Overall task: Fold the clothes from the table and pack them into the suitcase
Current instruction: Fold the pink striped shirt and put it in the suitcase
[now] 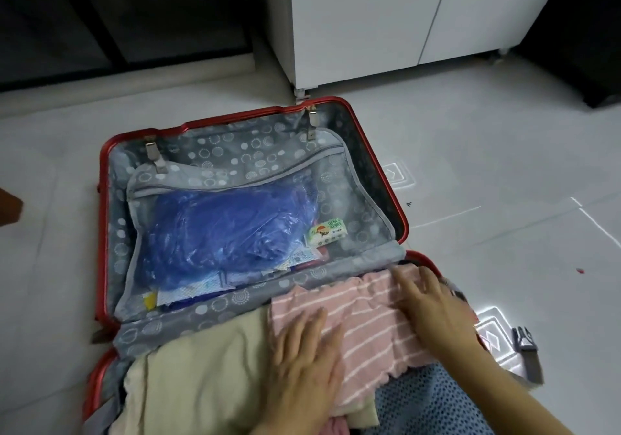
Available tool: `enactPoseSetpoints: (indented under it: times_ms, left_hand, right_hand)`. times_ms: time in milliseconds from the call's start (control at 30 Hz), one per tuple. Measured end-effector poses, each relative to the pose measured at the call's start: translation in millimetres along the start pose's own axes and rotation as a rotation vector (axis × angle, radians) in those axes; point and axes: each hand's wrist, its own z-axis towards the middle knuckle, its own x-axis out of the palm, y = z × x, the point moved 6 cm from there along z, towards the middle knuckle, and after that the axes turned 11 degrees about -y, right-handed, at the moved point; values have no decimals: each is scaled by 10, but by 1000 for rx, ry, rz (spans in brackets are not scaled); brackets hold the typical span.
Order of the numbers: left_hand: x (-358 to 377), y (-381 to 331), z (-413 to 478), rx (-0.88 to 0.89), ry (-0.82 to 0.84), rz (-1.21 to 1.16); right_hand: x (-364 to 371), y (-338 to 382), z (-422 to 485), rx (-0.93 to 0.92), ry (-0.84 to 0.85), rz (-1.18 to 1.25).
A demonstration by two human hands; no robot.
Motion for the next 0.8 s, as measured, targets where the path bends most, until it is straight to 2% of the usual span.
enactPoseSetpoints:
  times_ms: [33,100,133,200,267,600,700,800]
  left_hand:
    - [84,20,-38,-4,84,48]
    - [247,97,-104,-52,235,123]
    - [319,109,-127,-77,290,151]
    - [411,108,-128,-112,340,188]
    - [482,103,-99,-132,349,199]
    - [641,142,-27,-169,479,171]
    - [562,86,66,-128,457,119]
    - [485,121,105,-109,669,0]
  right_hand:
    - [-74,52,-58,-34,-127,-46]
    - [-197,167,-199,-9,-299,43]
    - [-165,210,-252,40,-238,92]
    - [83,288,-345,116,-9,150]
    - [288,293,-349,150,75,148]
    - [468,282,-194,155,153,32]
    - [419,339,-222,214,178,31]
    - [287,519,-346,253,187,118]
